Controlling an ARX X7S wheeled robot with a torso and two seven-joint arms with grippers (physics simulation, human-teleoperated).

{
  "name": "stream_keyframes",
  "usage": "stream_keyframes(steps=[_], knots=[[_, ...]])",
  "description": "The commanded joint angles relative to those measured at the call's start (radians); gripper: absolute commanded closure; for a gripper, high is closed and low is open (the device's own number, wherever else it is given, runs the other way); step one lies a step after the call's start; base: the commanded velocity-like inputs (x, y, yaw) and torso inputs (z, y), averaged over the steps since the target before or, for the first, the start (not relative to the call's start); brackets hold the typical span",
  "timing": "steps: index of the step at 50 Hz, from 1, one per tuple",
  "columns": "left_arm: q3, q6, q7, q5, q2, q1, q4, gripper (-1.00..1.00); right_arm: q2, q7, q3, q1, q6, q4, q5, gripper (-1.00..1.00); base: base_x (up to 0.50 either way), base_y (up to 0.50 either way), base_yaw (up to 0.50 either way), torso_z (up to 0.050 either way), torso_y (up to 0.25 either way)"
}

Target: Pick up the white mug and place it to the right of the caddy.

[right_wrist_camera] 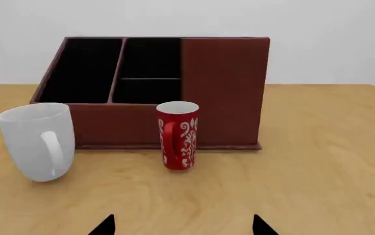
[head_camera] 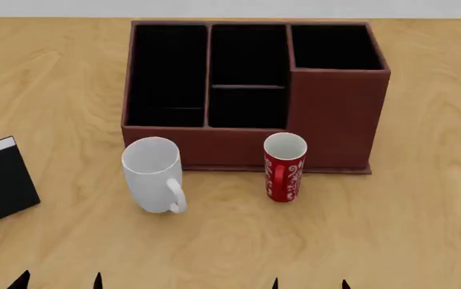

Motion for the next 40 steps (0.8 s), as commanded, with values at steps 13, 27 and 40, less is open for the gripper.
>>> stream_keyframes(steps=[13, 27, 40], knots=[[0.072, 0.023, -0.051, -0.045, -0.045, 0.004, -0.019, -1.00, 0.046, 0.054, -0.075, 0.013, 0.000, 0.042, 0.048, -1.00, 0.00, 0.00, 0.00, 0.000, 0.000], [0.086, -0.086, -0.070, -0.078, -0.091, -0.010, 0.177, -1.00, 0.089, 0.088, -0.088, 0.051, 0.141, -0.099, 0.064, -1.00, 0.00, 0.00, 0.00, 0.000, 0.000], [0.048, -0.538, -0.106, -0.094, -0.167, -0.259, 0.679, -1.00, 0.162, 0.090, -0.031, 0.337, 0.650, -0.612, 0.162, -1.00, 0.00, 0.00, 0.00, 0.000, 0.000]])
